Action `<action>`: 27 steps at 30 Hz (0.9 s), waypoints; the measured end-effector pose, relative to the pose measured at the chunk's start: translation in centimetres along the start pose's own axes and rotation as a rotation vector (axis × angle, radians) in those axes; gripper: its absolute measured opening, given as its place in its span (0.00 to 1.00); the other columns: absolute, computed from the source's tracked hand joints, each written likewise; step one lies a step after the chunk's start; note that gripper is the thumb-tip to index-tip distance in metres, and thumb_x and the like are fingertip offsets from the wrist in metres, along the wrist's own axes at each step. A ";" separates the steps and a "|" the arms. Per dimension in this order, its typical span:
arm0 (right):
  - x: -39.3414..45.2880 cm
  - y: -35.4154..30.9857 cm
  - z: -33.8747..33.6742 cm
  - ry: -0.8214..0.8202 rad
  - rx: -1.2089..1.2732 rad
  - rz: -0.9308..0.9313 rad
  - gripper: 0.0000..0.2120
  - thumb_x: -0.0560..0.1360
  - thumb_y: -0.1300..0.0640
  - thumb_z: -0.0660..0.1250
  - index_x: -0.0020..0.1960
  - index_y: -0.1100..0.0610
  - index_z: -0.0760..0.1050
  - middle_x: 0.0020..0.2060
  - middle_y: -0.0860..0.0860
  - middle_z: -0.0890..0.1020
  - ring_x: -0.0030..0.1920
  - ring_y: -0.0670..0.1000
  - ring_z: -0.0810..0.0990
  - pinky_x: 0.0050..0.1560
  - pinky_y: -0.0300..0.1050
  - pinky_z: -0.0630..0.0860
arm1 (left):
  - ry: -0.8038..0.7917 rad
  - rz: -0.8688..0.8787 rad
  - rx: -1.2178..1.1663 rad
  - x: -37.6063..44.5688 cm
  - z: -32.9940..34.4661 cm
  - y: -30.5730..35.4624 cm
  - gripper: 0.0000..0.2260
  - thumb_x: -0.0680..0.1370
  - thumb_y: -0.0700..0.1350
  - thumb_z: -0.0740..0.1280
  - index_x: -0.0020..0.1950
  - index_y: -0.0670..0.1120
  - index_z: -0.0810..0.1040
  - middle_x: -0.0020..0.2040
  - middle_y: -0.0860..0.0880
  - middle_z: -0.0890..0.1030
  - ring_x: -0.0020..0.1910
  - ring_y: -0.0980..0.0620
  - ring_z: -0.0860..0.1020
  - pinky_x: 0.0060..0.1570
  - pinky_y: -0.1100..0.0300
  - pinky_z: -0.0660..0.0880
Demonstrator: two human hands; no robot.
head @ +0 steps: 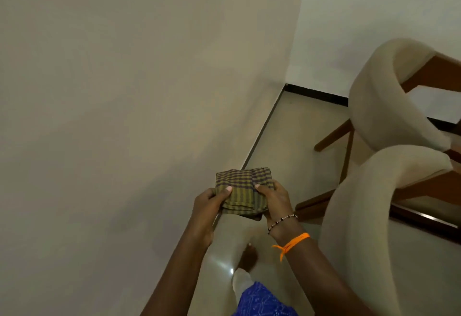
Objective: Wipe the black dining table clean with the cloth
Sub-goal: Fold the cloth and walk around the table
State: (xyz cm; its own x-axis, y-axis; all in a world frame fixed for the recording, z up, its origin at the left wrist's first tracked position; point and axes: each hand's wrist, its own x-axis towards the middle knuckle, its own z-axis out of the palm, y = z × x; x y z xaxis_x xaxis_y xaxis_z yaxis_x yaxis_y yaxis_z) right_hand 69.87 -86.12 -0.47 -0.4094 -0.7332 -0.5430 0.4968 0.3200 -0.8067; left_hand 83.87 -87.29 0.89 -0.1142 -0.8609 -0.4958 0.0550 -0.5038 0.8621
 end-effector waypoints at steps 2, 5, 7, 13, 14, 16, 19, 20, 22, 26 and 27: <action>3.8 -2.5 1.5 -0.005 0.025 -0.011 0.12 0.74 0.69 0.63 0.57 0.69 0.74 0.56 0.67 0.78 0.56 0.64 0.78 0.61 0.61 0.74 | -0.015 0.008 0.022 3.9 1.5 2.9 0.07 0.75 0.42 0.68 0.50 0.41 0.80 0.42 0.46 0.85 0.40 0.54 0.84 0.33 0.67 0.77; 9.3 -6.6 2.5 0.038 0.065 -0.008 0.13 0.74 0.69 0.64 0.58 0.69 0.74 0.57 0.67 0.78 0.58 0.65 0.77 0.62 0.61 0.73 | -0.052 -0.013 0.083 10.2 4.8 6.8 0.08 0.75 0.42 0.68 0.52 0.41 0.80 0.45 0.45 0.84 0.40 0.54 0.83 0.34 0.66 0.77; 12.0 -8.9 2.4 0.068 0.099 0.003 0.12 0.75 0.69 0.64 0.58 0.68 0.74 0.56 0.66 0.78 0.55 0.63 0.78 0.59 0.58 0.74 | -0.104 -0.044 0.107 13.8 7.0 8.8 0.09 0.75 0.42 0.67 0.53 0.41 0.80 0.46 0.45 0.84 0.42 0.53 0.83 0.36 0.65 0.77; 20.0 -14.4 0.4 0.182 0.176 0.029 0.09 0.77 0.69 0.59 0.55 0.68 0.74 0.54 0.67 0.78 0.52 0.62 0.77 0.52 0.56 0.76 | -0.290 -0.269 0.136 23.3 14.8 12.2 0.07 0.76 0.42 0.63 0.49 0.42 0.79 0.39 0.47 0.82 0.33 0.53 0.76 0.33 0.65 0.76; 21.7 -15.3 0.1 0.209 0.161 0.025 0.11 0.77 0.69 0.59 0.57 0.69 0.73 0.56 0.67 0.77 0.52 0.61 0.77 0.50 0.54 0.76 | -0.302 -0.290 0.135 25.0 16.3 12.6 0.08 0.76 0.42 0.63 0.51 0.42 0.79 0.42 0.45 0.82 0.36 0.52 0.74 0.36 0.63 0.76; 24.7 -17.0 0.1 0.261 0.126 0.015 0.09 0.76 0.69 0.60 0.55 0.66 0.75 0.57 0.68 0.77 0.51 0.60 0.77 0.50 0.54 0.76 | -0.319 -0.297 0.131 28.3 19.0 13.5 0.10 0.76 0.43 0.63 0.54 0.42 0.79 0.47 0.44 0.82 0.42 0.50 0.78 0.41 0.61 0.76; 31.2 -20.4 1.0 0.297 0.096 -0.004 0.08 0.76 0.69 0.60 0.52 0.64 0.75 0.57 0.67 0.78 0.55 0.63 0.78 0.58 0.59 0.74 | -0.316 -0.295 0.109 34.7 23.4 16.0 0.11 0.76 0.44 0.64 0.55 0.41 0.78 0.47 0.44 0.83 0.41 0.51 0.81 0.37 0.62 0.76; 33.6 -21.7 1.5 0.308 0.090 -0.008 0.09 0.76 0.69 0.60 0.53 0.65 0.75 0.57 0.67 0.78 0.57 0.64 0.77 0.58 0.59 0.74 | -0.301 -0.300 0.110 37.1 24.8 17.0 0.11 0.76 0.44 0.64 0.55 0.40 0.78 0.45 0.44 0.83 0.36 0.53 0.80 0.33 0.64 0.75; 38.0 -24.5 2.4 0.316 0.094 -0.024 0.08 0.75 0.71 0.59 0.50 0.64 0.75 0.52 0.65 0.79 0.54 0.61 0.77 0.54 0.56 0.75 | -0.285 -0.309 0.137 41.6 27.3 19.4 0.09 0.76 0.42 0.64 0.52 0.41 0.78 0.41 0.46 0.81 0.32 0.54 0.78 0.29 0.65 0.74; 46.2 -31.1 4.0 0.323 0.098 -0.050 0.08 0.75 0.72 0.59 0.48 0.62 0.74 0.52 0.64 0.79 0.53 0.60 0.77 0.54 0.55 0.76 | -0.370 -0.304 0.219 50.4 32.6 25.6 0.07 0.75 0.40 0.61 0.45 0.43 0.79 0.40 0.46 0.82 0.39 0.51 0.79 0.37 0.61 0.75; 48.2 -32.9 4.2 0.332 0.089 -0.048 0.09 0.75 0.71 0.59 0.52 0.62 0.74 0.55 0.64 0.79 0.55 0.62 0.78 0.57 0.57 0.75 | -0.389 -0.294 0.231 52.4 34.0 27.2 0.07 0.75 0.40 0.61 0.45 0.44 0.79 0.41 0.46 0.82 0.39 0.51 0.79 0.37 0.61 0.75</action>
State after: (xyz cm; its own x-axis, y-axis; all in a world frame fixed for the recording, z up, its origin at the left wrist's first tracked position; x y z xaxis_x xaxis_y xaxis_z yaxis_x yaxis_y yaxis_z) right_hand 37.02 -134.48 0.87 -0.6533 -0.5066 -0.5626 0.5295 0.2252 -0.8178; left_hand 45.63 -143.64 1.94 -0.4531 -0.5736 -0.6824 -0.2496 -0.6532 0.7149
